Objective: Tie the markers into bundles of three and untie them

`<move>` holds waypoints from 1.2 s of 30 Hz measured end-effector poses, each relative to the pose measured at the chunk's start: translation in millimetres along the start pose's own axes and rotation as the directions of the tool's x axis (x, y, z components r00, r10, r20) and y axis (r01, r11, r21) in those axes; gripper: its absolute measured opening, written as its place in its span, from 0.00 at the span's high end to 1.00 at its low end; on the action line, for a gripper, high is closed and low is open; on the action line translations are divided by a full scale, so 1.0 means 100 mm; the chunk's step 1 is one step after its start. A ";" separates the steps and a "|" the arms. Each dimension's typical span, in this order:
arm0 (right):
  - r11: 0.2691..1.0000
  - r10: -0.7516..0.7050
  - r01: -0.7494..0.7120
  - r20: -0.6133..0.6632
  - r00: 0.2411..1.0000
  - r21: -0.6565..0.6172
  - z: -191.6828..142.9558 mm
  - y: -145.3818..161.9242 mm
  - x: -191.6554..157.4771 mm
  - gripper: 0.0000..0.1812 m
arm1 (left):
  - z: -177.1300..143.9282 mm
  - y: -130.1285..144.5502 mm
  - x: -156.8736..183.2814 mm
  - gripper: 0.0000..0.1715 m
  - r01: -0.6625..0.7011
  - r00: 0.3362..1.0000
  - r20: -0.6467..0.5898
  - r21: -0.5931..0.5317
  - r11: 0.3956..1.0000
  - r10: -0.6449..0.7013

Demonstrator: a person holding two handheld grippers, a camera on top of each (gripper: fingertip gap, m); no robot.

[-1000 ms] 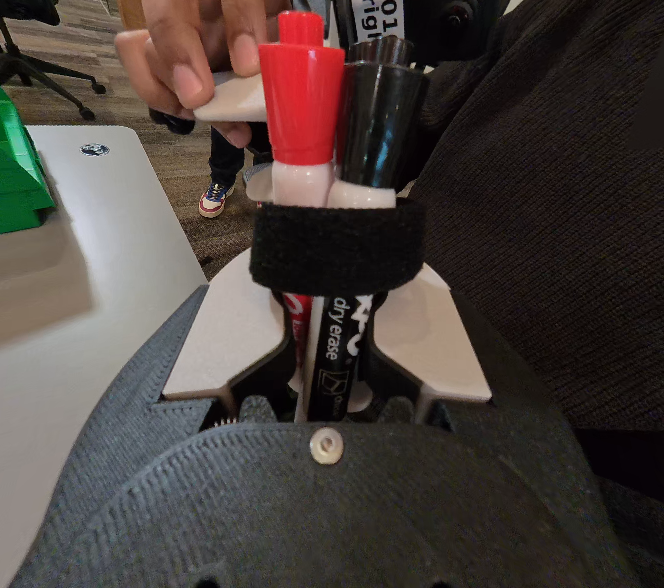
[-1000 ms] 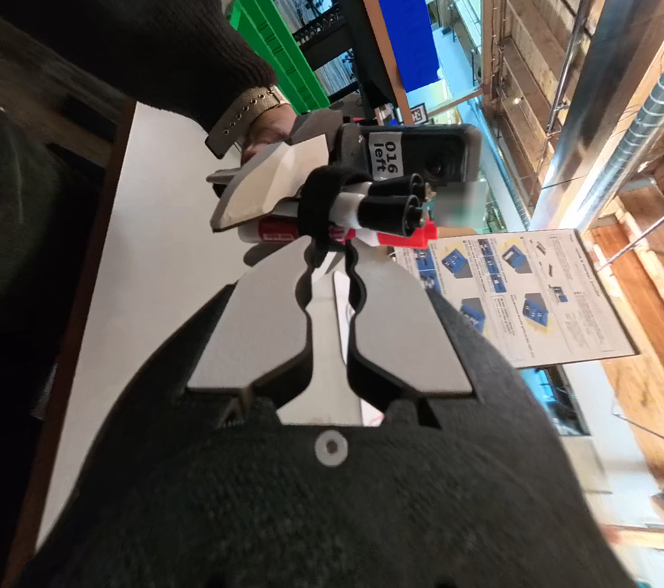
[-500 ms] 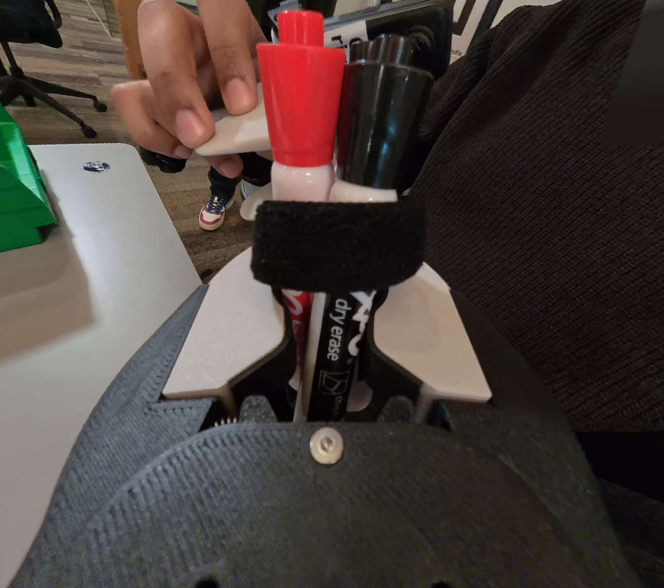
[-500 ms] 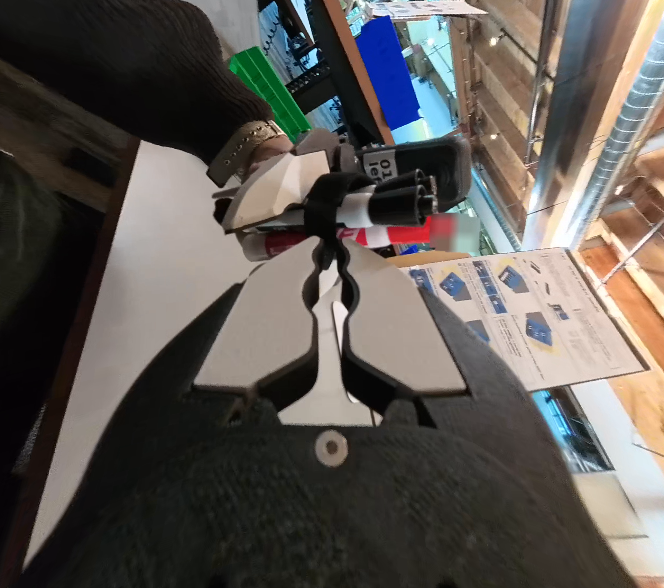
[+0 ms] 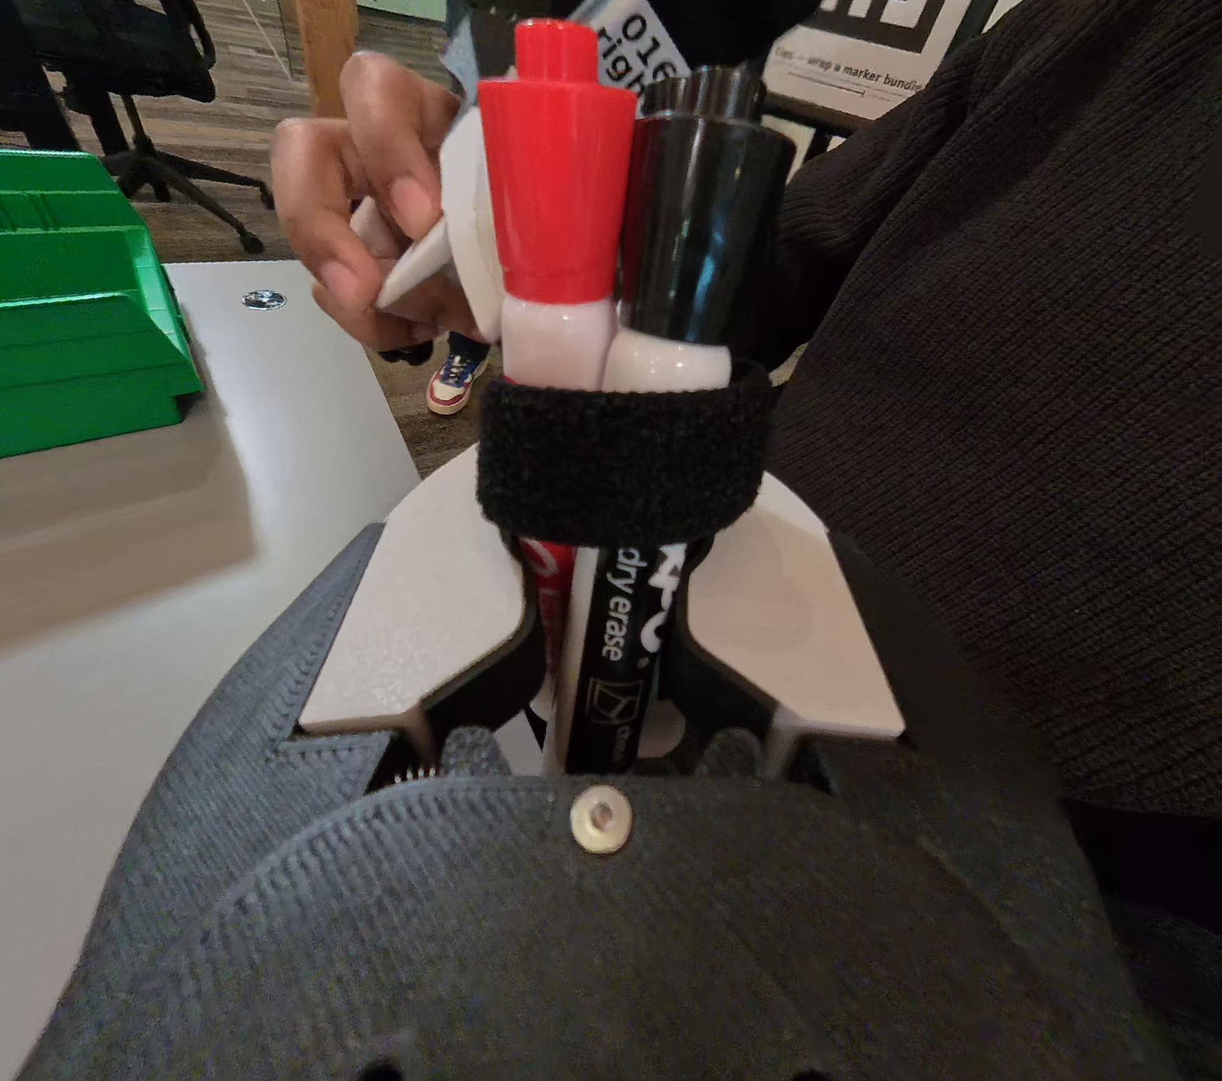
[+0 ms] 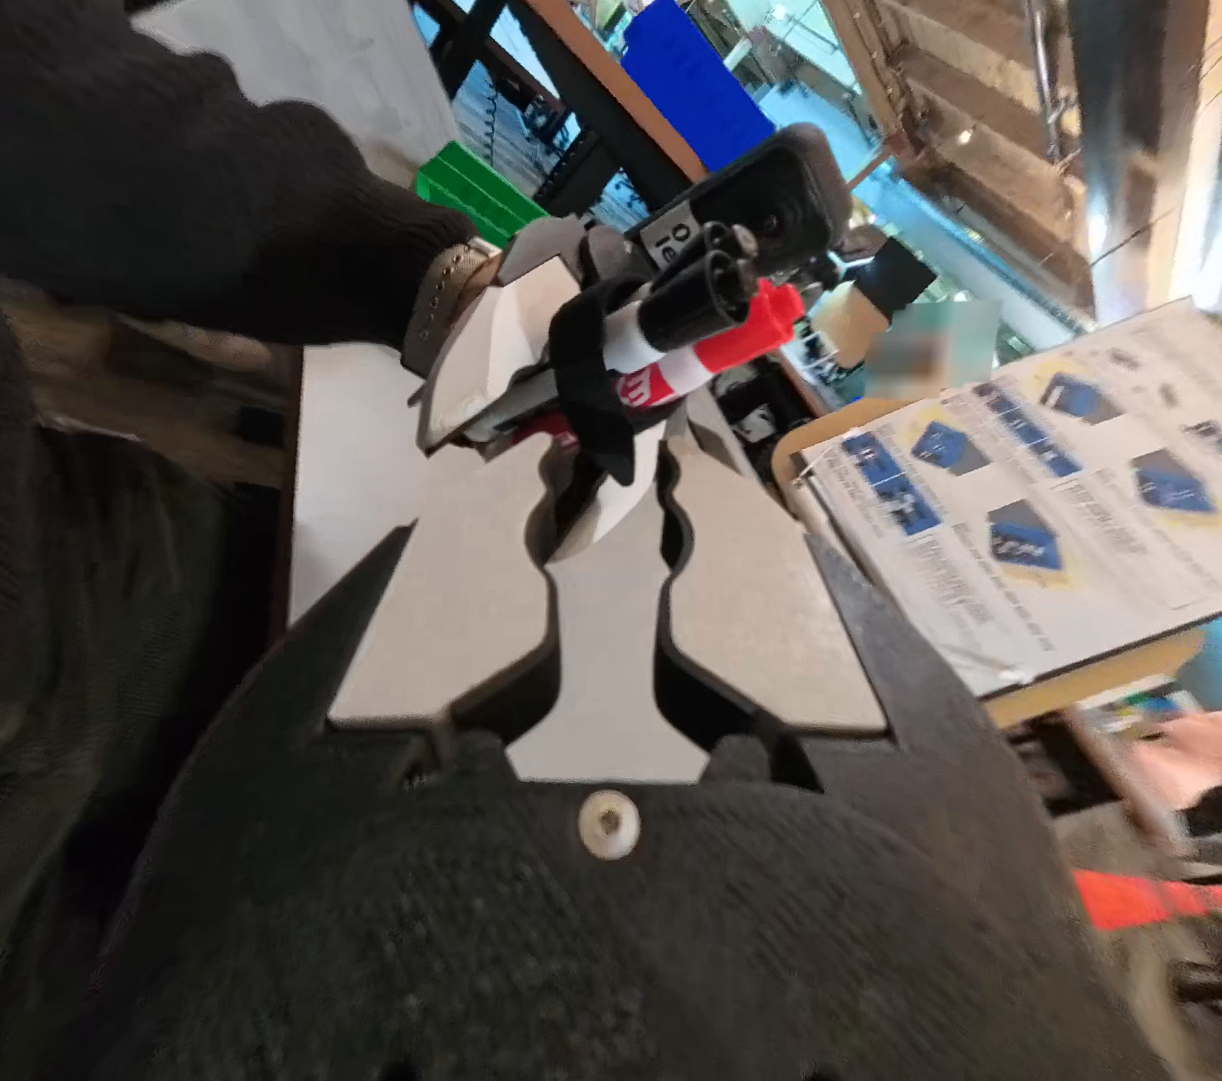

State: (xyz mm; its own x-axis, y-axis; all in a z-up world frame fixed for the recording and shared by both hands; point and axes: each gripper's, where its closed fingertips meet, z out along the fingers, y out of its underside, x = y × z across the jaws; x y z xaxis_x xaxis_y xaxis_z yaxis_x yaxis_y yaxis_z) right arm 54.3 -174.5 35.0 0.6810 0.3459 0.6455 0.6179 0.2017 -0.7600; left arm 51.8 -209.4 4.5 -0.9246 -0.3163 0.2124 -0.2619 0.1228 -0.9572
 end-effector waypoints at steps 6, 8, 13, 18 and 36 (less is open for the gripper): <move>0.926 0.368 -0.372 0.067 0.927 0.069 -0.10 -0.03 0.14 0.82 | -0.02 -0.05 -0.05 0.74 -0.060 0.996 0.072 0.001 0.998 0.060; 0.908 0.408 -0.413 0.068 0.910 0.078 -0.11 -0.02 0.15 0.82 | -0.01 -0.08 -0.10 0.75 -0.098 0.988 0.120 -0.005 0.995 0.098; 0.738 0.667 -0.664 0.018 0.745 0.120 -0.15 -0.02 0.40 0.90 | -0.10 -0.26 -0.32 0.75 -0.212 0.918 0.343 0.006 0.977 0.197; 0.337 0.929 -0.928 0.104 0.355 0.161 -0.23 0.17 0.59 0.93 | -0.32 -0.31 -0.74 0.74 -0.318 0.671 0.667 -0.135 0.938 0.324; 0.321 0.947 -0.927 0.039 0.320 -0.194 0.31 1.14 0.45 0.94 | -1.04 0.69 -1.34 0.74 0.038 0.069 0.620 -0.785 0.619 0.782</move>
State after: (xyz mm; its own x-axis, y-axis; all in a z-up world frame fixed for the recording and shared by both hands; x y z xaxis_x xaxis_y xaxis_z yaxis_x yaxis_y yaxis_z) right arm 143.4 -107.2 -25.2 0.7874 0.3371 -0.5161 -0.3569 -0.4334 -0.8275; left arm 128.8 -60.7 -69.8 -0.0970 -0.5089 -0.8553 -0.4146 0.8019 -0.4302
